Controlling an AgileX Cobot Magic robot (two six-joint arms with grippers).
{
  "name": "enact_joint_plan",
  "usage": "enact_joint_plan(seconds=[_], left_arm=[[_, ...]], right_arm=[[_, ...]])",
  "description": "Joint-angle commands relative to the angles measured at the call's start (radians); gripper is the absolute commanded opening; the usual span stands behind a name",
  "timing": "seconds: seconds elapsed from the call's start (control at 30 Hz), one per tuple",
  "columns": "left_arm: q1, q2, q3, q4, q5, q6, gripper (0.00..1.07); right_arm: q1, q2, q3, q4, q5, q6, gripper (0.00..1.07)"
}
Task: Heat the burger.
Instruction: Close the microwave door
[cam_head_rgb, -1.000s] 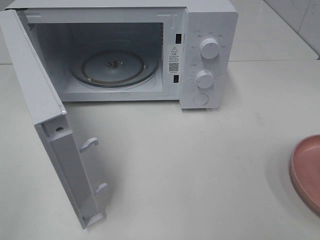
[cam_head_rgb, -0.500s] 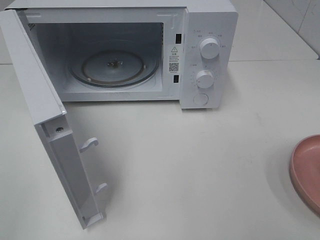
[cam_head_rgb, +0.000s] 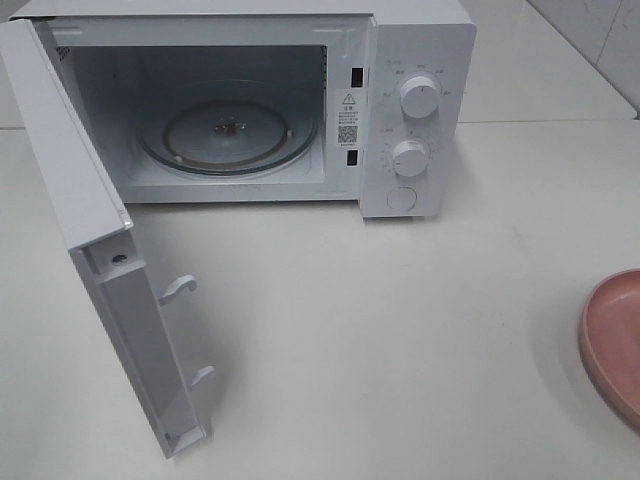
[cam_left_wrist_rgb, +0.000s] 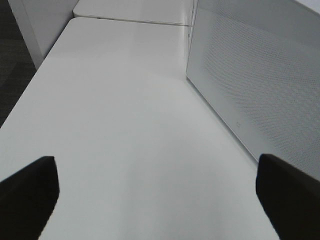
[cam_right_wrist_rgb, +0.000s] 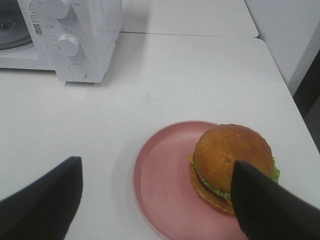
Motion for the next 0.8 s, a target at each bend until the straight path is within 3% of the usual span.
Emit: enact_joint_plan(seconds=[0.03,0.43,0.57,0.8], left_arm=[[0.001,-0.014,0.003,0.0,-0.009,-0.003,1.0],[0.001,-0.014,0.003,0.0,-0.009,-0.003,1.0],[0.001,-0.014,0.003,0.056,-0.011,-0.003,1.0],[0.001,-0.014,0.003,0.074,-0.013,-0.003,1.0]], right_arm=[[-0.003,-0.025,0.002,-0.007,-0.006,-0.005,0.76],[-0.003,-0.025,0.002,-0.007,-0.006,-0.005,0.76],[-0.003,-0.025,0.002,-0.007,-0.006,-0.005,0.76],[-0.003,-0.025,0.002,-0.007,-0.006,-0.005,0.76]])
